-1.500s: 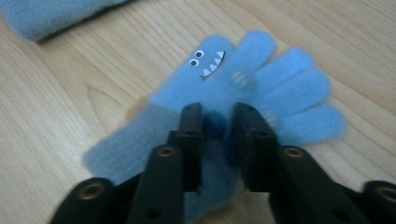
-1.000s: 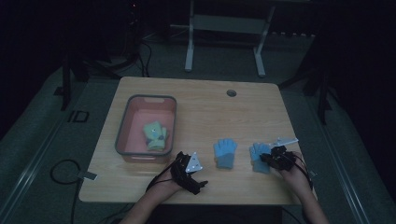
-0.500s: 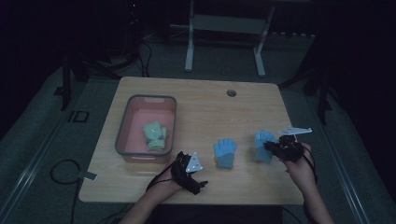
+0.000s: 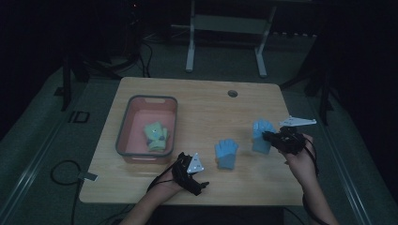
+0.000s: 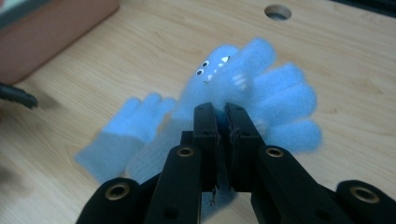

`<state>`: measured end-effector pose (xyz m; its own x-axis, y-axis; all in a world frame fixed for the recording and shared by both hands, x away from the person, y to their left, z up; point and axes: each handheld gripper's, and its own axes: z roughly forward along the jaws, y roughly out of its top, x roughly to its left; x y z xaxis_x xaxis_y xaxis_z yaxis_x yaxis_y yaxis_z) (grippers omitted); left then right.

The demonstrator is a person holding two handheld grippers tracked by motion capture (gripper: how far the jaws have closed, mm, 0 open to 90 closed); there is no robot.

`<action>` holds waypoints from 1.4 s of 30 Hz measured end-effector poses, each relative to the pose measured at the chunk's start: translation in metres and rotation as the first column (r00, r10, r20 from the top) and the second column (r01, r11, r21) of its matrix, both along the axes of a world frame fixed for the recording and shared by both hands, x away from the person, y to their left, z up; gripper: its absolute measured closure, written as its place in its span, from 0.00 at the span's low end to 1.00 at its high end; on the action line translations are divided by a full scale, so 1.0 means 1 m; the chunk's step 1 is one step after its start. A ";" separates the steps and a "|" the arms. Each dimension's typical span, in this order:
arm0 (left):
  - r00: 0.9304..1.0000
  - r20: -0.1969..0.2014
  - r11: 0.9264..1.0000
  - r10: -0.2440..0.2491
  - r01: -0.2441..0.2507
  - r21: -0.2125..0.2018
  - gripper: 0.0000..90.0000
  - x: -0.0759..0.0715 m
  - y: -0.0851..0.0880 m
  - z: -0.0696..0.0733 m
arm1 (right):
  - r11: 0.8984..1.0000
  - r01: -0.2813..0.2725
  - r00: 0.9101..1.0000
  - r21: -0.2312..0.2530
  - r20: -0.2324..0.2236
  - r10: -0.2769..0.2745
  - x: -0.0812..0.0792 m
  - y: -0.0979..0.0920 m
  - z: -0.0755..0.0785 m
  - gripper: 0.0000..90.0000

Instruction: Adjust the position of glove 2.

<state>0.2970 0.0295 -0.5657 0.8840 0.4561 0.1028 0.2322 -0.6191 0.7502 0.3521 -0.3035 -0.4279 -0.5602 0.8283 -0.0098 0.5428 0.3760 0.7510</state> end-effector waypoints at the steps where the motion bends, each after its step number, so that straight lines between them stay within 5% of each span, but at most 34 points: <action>1: 1.000 0.000 1.000 0.001 -0.001 -0.001 0.03 0.000 0.000 0.000 | 1.000 -0.005 1.000 0.001 0.002 0.005 0.000 0.002 0.002 0.94; 19: 1.000 0.004 1.000 -0.007 0.007 -0.004 0.03 -0.001 0.000 0.001 | 0.993 -0.115 0.993 0.004 0.009 0.115 0.006 0.066 0.006 0.93; 42: 1.000 0.006 1.000 -0.009 0.009 0.002 0.03 -0.002 0.000 0.001 | 0.984 -0.176 0.978 0.002 -0.112 0.175 0.002 0.096 -0.041 0.93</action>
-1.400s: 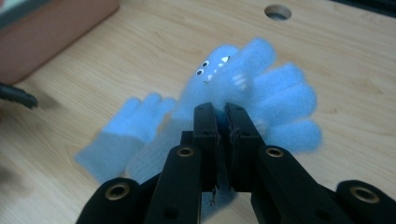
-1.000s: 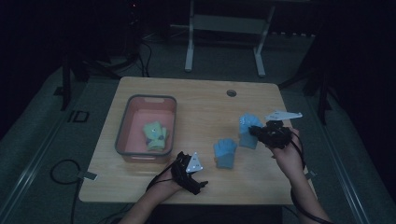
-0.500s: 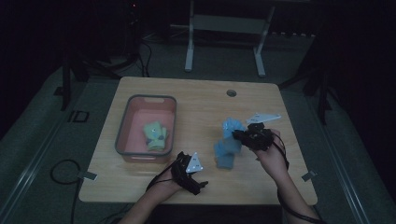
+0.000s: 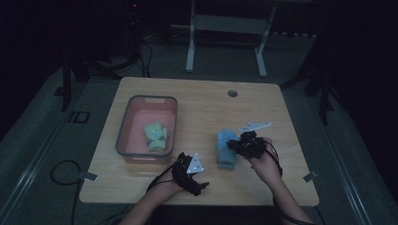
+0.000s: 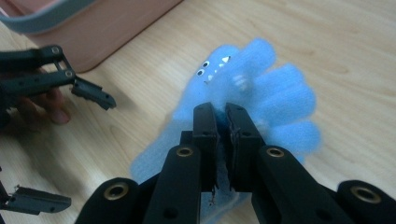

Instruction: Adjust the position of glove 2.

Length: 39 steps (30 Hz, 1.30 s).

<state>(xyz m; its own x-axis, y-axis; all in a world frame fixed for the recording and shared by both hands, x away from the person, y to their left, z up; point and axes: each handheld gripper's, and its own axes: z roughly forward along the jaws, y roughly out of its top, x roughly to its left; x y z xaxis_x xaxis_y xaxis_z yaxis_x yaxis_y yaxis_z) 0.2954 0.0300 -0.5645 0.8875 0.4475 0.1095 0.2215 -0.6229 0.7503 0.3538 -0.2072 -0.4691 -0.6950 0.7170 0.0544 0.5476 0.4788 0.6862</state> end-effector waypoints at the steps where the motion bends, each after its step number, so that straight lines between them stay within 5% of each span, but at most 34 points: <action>1: 1.000 0.001 1.000 0.000 0.000 0.001 0.03 0.000 0.000 0.000 | 1.000 -0.001 1.000 -0.007 -0.001 0.001 0.000 0.000 -0.002 0.93; 26: 1.000 0.000 1.000 -0.010 0.010 -0.009 0.03 0.000 0.000 0.000 | 0.996 -0.005 0.994 -0.085 -0.109 -0.005 0.019 0.002 -0.054 0.90; 34: 1.000 -0.002 1.000 -0.009 0.009 -0.008 0.03 0.000 0.000 0.001 | 0.997 0.000 0.991 -0.081 -0.132 -0.010 0.022 0.002 -0.058 0.83; 39: 1.000 0.012 1.000 0.005 -0.005 -0.009 0.03 -0.002 -0.001 0.005 | 0.997 0.000 0.994 -0.082 -0.106 -0.009 0.020 0.000 -0.051 0.73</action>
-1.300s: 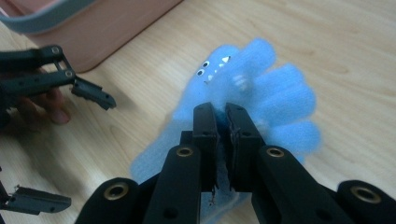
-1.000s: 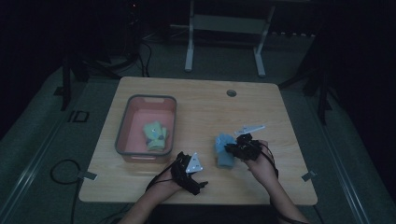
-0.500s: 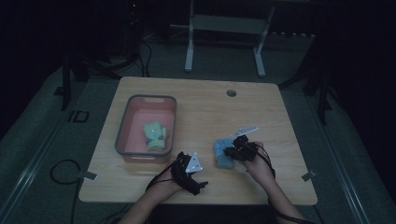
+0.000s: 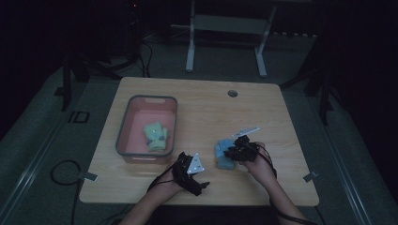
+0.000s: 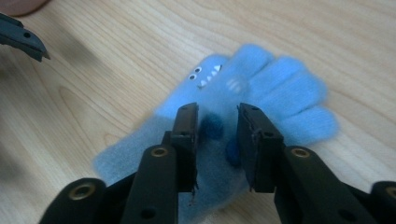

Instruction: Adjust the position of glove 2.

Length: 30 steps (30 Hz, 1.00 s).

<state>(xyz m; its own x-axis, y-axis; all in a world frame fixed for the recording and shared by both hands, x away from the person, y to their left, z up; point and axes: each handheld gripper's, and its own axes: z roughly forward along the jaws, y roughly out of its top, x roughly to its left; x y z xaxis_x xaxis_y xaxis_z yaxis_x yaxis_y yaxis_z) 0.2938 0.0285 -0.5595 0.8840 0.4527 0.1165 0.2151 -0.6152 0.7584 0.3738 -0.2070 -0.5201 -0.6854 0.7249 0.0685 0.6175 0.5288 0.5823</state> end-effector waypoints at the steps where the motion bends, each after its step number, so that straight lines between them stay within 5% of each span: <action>1: 1.000 0.001 1.000 0.001 -0.001 0.000 0.03 0.000 0.000 0.001 | 1.000 -0.003 1.000 0.004 0.008 0.003 -0.001 -0.001 0.002 0.68; 8: 1.000 -0.031 1.000 0.000 -0.001 -0.017 0.03 0.000 0.000 0.003 | 0.998 -0.016 1.000 0.057 0.018 0.015 -0.002 -0.011 0.010 0.34; 13: 1.000 -0.022 1.000 -0.010 0.010 -0.026 0.03 -0.001 -0.001 0.003 | 0.997 -0.025 0.999 0.076 0.029 0.023 -0.004 -0.017 0.009 0.22; 23: 0.999 -0.038 0.998 -0.009 0.007 -0.058 0.03 -0.001 -0.005 0.001 | 0.990 -0.070 0.994 0.124 0.093 0.058 -0.006 -0.033 0.011 0.19; 26: 0.999 -0.040 0.997 -0.014 0.010 -0.079 0.03 -0.002 -0.007 -0.001 | 0.990 -0.089 0.991 0.106 0.111 0.077 -0.007 -0.035 0.013 0.18; 30: 0.998 -0.050 0.995 -0.023 0.018 -0.099 0.03 -0.003 -0.011 -0.001 | 0.988 -0.096 0.992 0.123 0.096 0.084 -0.009 -0.038 0.012 0.17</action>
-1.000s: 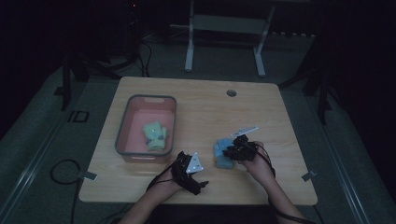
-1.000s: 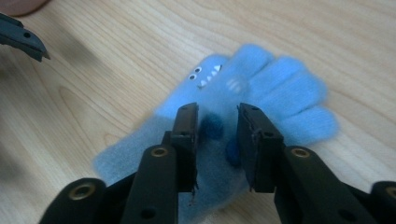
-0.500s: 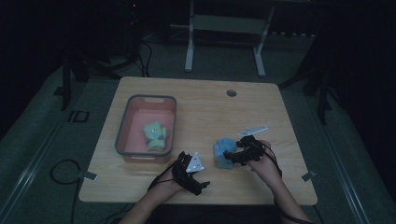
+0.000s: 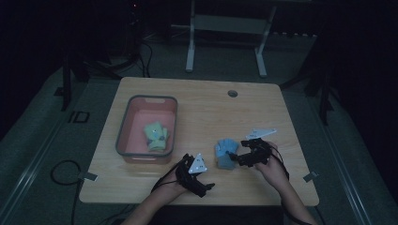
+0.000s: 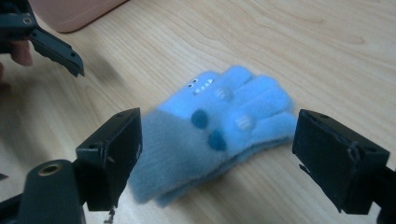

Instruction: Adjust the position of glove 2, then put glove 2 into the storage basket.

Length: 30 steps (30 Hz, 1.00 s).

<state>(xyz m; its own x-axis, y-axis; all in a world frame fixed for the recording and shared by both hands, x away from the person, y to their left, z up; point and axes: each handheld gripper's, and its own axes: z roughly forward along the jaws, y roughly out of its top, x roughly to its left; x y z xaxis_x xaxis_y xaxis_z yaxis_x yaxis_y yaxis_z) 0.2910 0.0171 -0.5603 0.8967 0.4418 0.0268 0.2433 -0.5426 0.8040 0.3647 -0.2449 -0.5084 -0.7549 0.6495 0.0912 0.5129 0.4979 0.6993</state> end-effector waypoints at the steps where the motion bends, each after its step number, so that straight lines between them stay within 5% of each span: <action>1: 1.000 -0.007 1.000 -0.002 0.002 -0.004 0.03 0.000 -0.001 0.000 | 1.000 0.002 1.000 0.005 -0.007 -0.002 0.000 -0.001 0.000 0.16; 4: 1.000 -0.021 1.000 -0.010 0.010 -0.011 0.03 0.000 -0.004 0.001 | 1.000 0.007 1.000 0.008 -0.016 -0.007 -0.002 -0.005 -0.002 0.19; 7: 1.000 0.004 1.000 -0.006 0.006 0.027 0.03 0.000 -0.008 0.003 | 1.000 0.019 1.000 0.023 -0.019 -0.019 -0.004 -0.006 -0.001 0.16; 12: 1.000 0.024 1.000 0.008 -0.008 -0.001 0.03 0.001 -0.008 0.008 | 0.999 0.024 1.000 0.029 -0.005 -0.024 -0.008 -0.007 0.002 0.15; 16: 1.000 -0.023 1.000 0.017 -0.017 -0.012 0.05 0.002 -0.010 0.015 | 1.000 0.003 1.000 0.031 -0.007 -0.003 -0.011 -0.009 0.002 0.14; 19: 0.999 -0.044 1.000 0.003 -0.005 -0.026 0.05 0.003 -0.011 0.018 | 0.999 0.000 1.000 0.036 -0.006 0.000 -0.012 -0.010 0.001 0.15; 21: 0.997 -0.062 0.999 -0.040 0.038 -0.029 0.05 0.006 -0.014 0.019 | 0.999 -0.010 1.000 0.045 0.004 0.010 -0.013 -0.016 0.003 0.27; 30: 0.993 -0.025 0.993 -0.116 0.116 -0.002 0.14 0.012 -0.024 0.019 | 0.998 0.001 0.999 0.064 0.041 -0.004 -0.009 -0.031 0.010 0.37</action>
